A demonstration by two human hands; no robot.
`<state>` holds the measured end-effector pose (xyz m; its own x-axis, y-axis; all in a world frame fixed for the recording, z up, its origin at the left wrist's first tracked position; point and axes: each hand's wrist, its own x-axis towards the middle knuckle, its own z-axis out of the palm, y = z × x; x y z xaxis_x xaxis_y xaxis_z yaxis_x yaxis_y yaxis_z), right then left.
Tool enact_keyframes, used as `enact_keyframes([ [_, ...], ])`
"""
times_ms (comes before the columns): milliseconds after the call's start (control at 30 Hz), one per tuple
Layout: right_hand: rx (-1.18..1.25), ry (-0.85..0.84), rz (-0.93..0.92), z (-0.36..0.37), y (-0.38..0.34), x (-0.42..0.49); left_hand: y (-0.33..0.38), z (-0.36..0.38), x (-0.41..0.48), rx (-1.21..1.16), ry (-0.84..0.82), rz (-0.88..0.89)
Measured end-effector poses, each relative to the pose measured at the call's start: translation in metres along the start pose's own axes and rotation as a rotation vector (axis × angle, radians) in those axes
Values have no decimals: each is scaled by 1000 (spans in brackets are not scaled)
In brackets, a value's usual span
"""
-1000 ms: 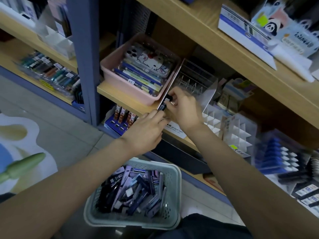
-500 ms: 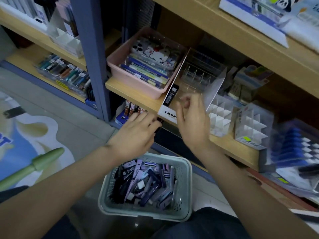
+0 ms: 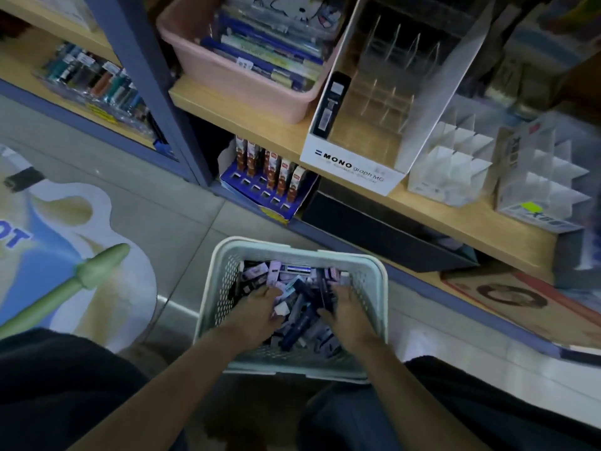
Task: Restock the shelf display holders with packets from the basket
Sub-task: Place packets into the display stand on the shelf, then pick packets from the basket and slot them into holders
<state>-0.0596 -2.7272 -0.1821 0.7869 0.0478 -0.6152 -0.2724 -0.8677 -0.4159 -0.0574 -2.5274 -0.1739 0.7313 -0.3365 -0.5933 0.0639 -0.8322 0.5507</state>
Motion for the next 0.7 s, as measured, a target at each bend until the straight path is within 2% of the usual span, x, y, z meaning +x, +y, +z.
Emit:
enact_keyframes([
  [100,55,-14,46,10,-5,10,-2,13,13,-131,-82,-57],
  [200,83,8,87,15,-9,18,-2,25,24,-178,-77,-115],
  [267,84,-3,121,15,-9,22,1,34,30,-147,-52,-166],
  [433,-86,-112,86,11,-2,25,16,45,39,12,76,-217],
  [567,-7,-149,105,1,-3,16,19,41,40,61,29,-200],
  [633,41,-164,95,-3,-4,9,16,39,39,2,36,-206],
  [700,144,-150,111,-6,-6,0,10,36,33,-169,103,-233],
])
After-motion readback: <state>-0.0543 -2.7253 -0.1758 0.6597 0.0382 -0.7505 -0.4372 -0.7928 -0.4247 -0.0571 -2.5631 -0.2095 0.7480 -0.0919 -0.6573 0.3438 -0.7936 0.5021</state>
